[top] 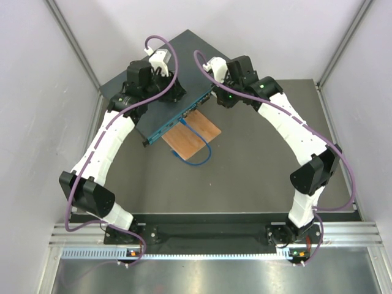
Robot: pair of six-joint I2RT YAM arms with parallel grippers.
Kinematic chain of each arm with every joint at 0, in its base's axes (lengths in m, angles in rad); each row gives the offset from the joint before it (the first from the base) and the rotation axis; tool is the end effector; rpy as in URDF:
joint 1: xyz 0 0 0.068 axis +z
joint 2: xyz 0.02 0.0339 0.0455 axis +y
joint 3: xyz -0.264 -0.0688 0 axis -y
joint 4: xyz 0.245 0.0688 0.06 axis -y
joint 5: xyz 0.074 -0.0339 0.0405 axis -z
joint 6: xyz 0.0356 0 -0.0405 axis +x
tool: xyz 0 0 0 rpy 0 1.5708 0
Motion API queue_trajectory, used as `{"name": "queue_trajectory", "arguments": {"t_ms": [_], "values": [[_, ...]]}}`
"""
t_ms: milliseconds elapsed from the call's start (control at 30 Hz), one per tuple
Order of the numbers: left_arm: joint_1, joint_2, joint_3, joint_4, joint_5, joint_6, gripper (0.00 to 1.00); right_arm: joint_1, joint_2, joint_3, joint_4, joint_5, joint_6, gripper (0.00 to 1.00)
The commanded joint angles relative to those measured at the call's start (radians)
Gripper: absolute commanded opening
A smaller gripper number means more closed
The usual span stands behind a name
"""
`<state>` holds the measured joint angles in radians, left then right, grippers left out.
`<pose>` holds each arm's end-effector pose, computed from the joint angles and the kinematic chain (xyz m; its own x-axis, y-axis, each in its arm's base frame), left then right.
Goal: Insert the plug into the switch port
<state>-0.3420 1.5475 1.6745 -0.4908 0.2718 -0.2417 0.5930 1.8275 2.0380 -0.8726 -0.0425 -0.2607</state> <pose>0.3270 -0.1265 0.4294 -0.4594 -0.0812 -0.8845 0.4629 0.8280 -0.3164 0.3313 0.2251 0.4114 -0.3415 -0.5407 -0.7688 -0.6977 0.6939 -0.1781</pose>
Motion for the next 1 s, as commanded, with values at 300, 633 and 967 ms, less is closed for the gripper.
{"name": "queue_trajectory", "arguments": {"t_ms": [300, 633, 967], "values": [[0.005, -0.01, -0.01, 0.038, 0.018, -0.015, 0.45, 0.011, -0.042, 0.033, 0.076, 0.01, -0.009, 0.0], [0.006, -0.01, -0.01, 0.038, 0.02, -0.016, 0.45, 0.01, -0.051, 0.036, 0.075, -0.01, -0.009, 0.0], [0.006, -0.006, -0.007, 0.04, 0.023, -0.024, 0.45, 0.002, -0.102, -0.041, 0.064, 0.01, -0.023, 0.0]]}}
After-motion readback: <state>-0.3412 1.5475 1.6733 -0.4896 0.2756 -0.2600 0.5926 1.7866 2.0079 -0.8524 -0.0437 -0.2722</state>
